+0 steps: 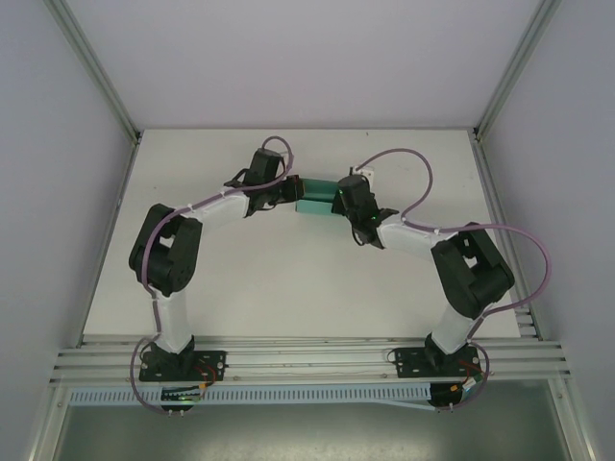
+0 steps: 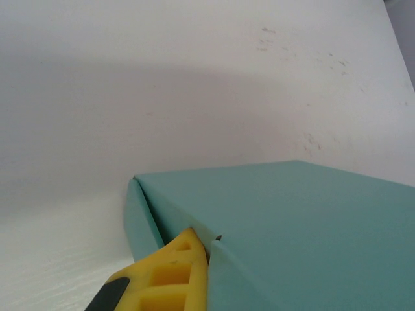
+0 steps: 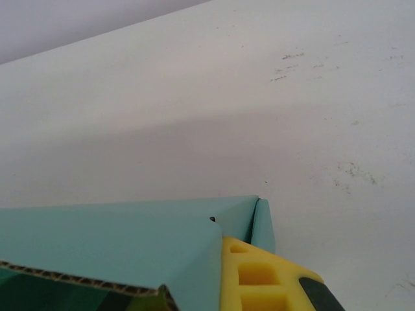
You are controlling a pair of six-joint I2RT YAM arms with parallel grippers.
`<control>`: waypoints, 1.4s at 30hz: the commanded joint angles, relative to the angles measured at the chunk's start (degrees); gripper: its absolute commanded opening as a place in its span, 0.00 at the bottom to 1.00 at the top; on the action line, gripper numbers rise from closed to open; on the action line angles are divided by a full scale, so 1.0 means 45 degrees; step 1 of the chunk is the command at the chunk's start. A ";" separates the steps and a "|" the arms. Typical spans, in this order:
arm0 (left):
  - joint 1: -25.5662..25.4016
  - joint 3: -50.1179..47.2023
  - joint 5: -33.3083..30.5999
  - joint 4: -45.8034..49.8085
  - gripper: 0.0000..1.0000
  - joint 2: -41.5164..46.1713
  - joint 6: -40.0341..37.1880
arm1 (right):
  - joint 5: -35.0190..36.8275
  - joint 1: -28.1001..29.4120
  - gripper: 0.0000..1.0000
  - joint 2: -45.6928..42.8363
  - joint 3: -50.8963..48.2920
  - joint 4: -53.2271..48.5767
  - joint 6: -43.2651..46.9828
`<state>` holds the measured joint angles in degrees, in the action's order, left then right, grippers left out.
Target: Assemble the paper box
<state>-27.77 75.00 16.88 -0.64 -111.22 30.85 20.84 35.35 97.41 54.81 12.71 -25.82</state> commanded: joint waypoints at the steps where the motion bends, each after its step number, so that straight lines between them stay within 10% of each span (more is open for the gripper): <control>1: -0.0879 -0.0604 0.3887 -0.0559 0.06 0.0590 0.0165 | -0.0739 0.0457 0.00 0.0063 -0.0717 0.1340 0.0154; 34: -0.0898 -0.3958 -0.0512 0.3024 0.73 0.4795 0.0626 | 0.1270 0.1106 0.00 0.0089 -0.4433 0.5098 0.3241; 37: -0.0880 -0.3401 -0.1301 0.3743 0.98 0.4868 0.1087 | 0.1190 0.1108 0.00 0.0170 -0.4484 0.5242 0.3399; 42: -0.0368 -0.1370 -0.1305 0.4615 0.99 0.3659 0.1567 | 0.1074 0.1118 0.00 0.0244 -0.4599 0.5609 0.3589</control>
<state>-31.00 63.51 11.92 17.28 -92.29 35.53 25.85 39.97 96.51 35.83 40.16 -11.33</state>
